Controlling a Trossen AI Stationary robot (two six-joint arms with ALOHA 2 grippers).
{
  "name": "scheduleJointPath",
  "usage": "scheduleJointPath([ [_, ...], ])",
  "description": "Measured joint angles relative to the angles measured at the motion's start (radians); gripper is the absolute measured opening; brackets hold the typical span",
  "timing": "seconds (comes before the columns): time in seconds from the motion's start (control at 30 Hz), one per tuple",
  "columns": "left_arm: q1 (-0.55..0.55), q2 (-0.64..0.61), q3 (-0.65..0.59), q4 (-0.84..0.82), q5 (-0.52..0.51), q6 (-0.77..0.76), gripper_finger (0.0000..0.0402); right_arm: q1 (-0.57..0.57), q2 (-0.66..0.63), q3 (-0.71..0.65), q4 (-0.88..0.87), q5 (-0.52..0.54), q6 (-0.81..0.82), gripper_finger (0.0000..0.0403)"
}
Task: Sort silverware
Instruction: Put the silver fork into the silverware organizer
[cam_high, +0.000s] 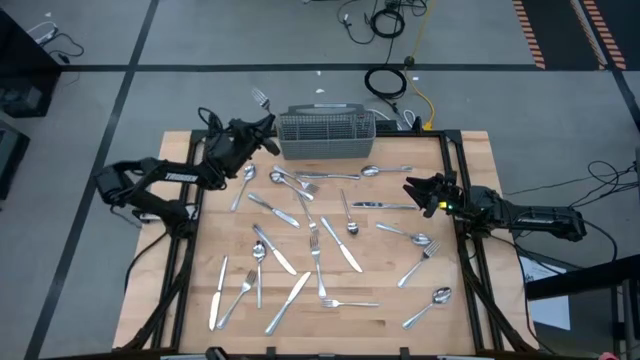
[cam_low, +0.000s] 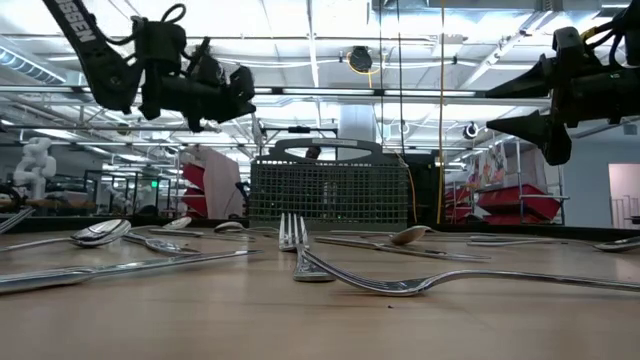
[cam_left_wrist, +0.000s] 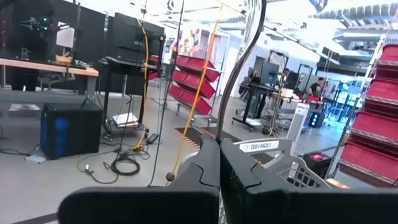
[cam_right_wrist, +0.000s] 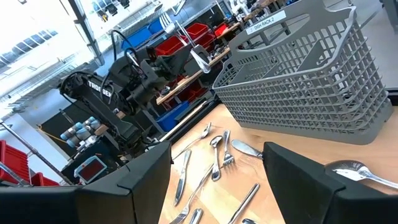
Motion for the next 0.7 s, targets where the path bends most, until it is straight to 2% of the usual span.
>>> scheduleJointPath([
  [0.37,-0.008,0.123,0.011,0.032,-0.002,-0.020,0.0000,0.000,0.000,0.000,0.000,0.000,0.000,0.0242],
  [0.53,-0.022,0.170,0.013,0.031,-0.058,-0.020,0.0000,0.000,0.000,0.000,0.000,-0.001,0.000,0.0242],
  [0.7,-0.029,0.194,0.012,0.030,-0.065,-0.018,0.0000,0.000,0.000,0.000,0.000,-0.001,0.000,0.0242],
])
